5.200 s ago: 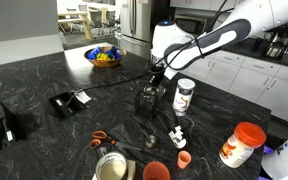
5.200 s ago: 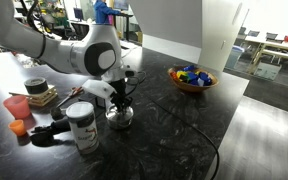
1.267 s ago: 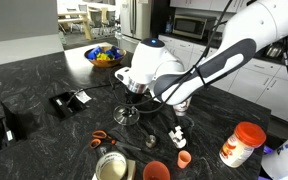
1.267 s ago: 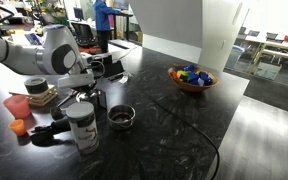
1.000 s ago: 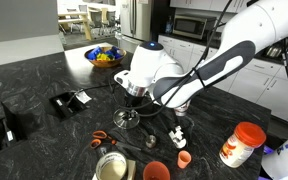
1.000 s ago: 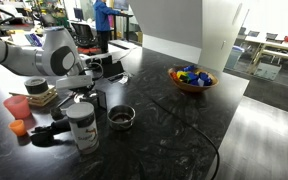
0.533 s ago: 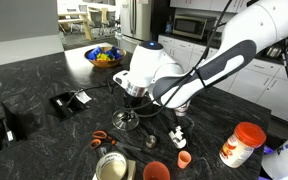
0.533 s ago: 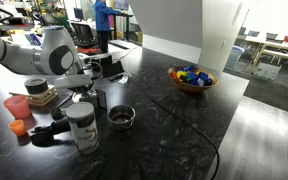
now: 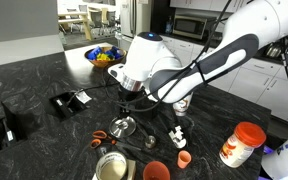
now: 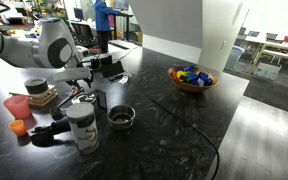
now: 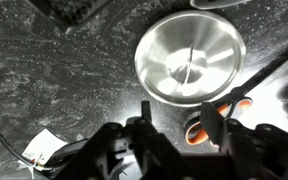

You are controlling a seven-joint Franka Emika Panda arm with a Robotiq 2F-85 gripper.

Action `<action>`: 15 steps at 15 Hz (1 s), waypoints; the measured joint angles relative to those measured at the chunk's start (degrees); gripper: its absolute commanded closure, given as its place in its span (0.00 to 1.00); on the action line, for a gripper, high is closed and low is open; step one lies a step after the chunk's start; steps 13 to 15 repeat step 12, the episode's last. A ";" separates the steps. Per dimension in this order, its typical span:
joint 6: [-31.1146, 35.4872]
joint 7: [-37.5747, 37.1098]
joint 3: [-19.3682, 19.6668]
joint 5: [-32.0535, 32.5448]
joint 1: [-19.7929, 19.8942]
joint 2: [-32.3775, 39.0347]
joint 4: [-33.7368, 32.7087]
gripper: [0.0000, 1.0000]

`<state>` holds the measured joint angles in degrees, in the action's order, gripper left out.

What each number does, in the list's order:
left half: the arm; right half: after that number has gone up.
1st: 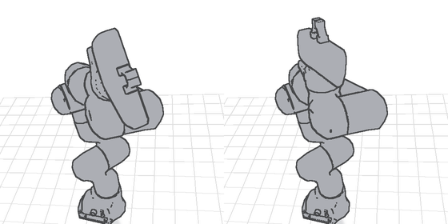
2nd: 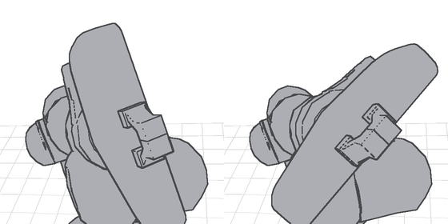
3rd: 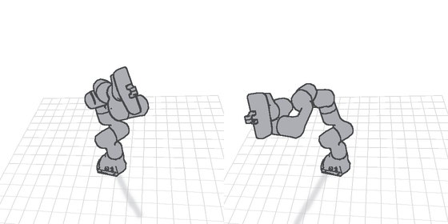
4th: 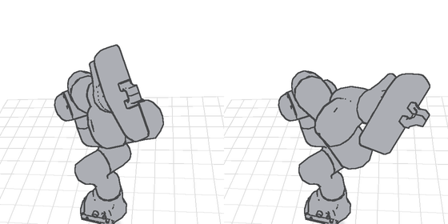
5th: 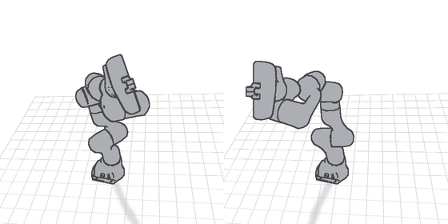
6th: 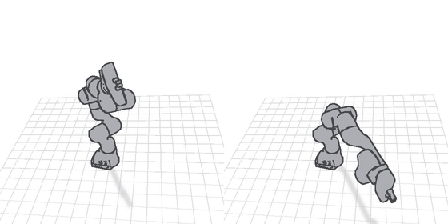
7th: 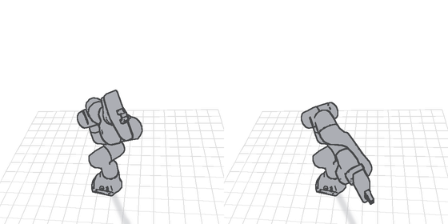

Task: Remove the silver lid from the pot

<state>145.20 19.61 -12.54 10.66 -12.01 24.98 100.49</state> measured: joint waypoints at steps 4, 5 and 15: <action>-0.38 0.00 0.12 0.00 0.64 -0.76 -0.37 0.20; -0.42 0.00 0.09 0.00 0.61 -0.71 -0.37 0.20; -0.56 0.00 0.06 0.00 0.60 -0.71 -0.37 0.20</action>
